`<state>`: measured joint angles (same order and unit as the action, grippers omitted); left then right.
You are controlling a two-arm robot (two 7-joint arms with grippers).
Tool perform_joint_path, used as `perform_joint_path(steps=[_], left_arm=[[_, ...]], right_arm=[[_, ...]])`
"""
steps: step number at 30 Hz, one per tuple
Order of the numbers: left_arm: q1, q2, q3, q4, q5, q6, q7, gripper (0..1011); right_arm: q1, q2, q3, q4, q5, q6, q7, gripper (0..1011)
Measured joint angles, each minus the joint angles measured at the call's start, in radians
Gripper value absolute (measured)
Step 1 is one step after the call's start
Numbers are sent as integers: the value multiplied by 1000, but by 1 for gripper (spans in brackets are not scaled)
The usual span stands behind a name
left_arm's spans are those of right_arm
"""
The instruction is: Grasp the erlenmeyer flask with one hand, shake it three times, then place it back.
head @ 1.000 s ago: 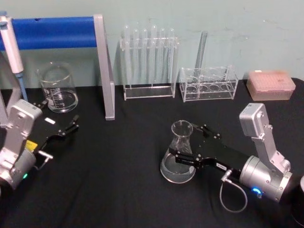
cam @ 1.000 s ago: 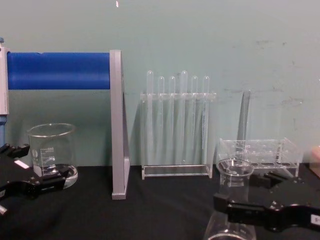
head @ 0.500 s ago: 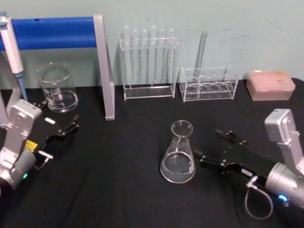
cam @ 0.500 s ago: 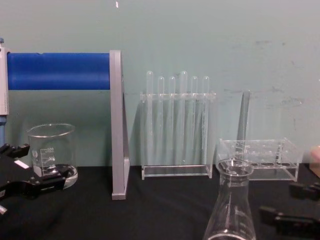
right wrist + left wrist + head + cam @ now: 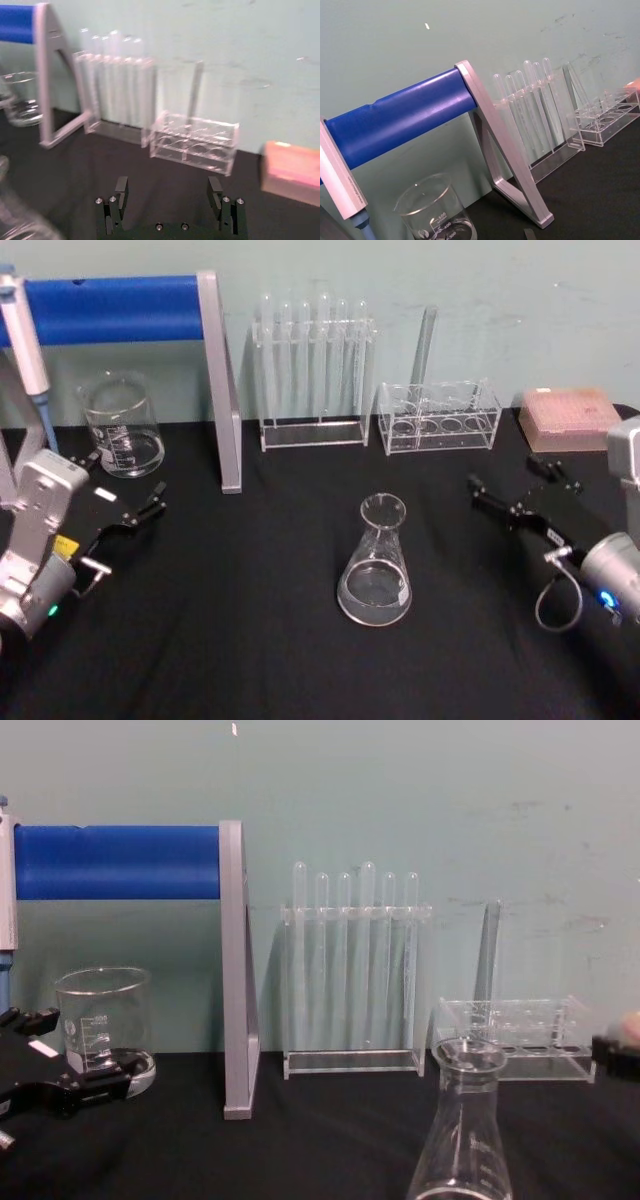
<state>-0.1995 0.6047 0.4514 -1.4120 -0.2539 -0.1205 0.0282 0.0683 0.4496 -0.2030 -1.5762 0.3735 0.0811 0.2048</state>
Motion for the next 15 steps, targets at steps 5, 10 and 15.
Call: perform_joint_path(steps=[5, 10, 15], left_arm=[[0, 0, 0, 0, 0, 0, 0, 1001], [0, 0, 0, 0, 0, 0, 0, 1001], [0, 0, 0, 0, 0, 0, 0, 1001]], right_arm=[[29, -40, 7, 33, -40, -2, -57, 1002], [48, -71, 8, 72, -72, 10, -87, 1003], [58, -87, 7, 102, -93, 21, -91, 1003]])
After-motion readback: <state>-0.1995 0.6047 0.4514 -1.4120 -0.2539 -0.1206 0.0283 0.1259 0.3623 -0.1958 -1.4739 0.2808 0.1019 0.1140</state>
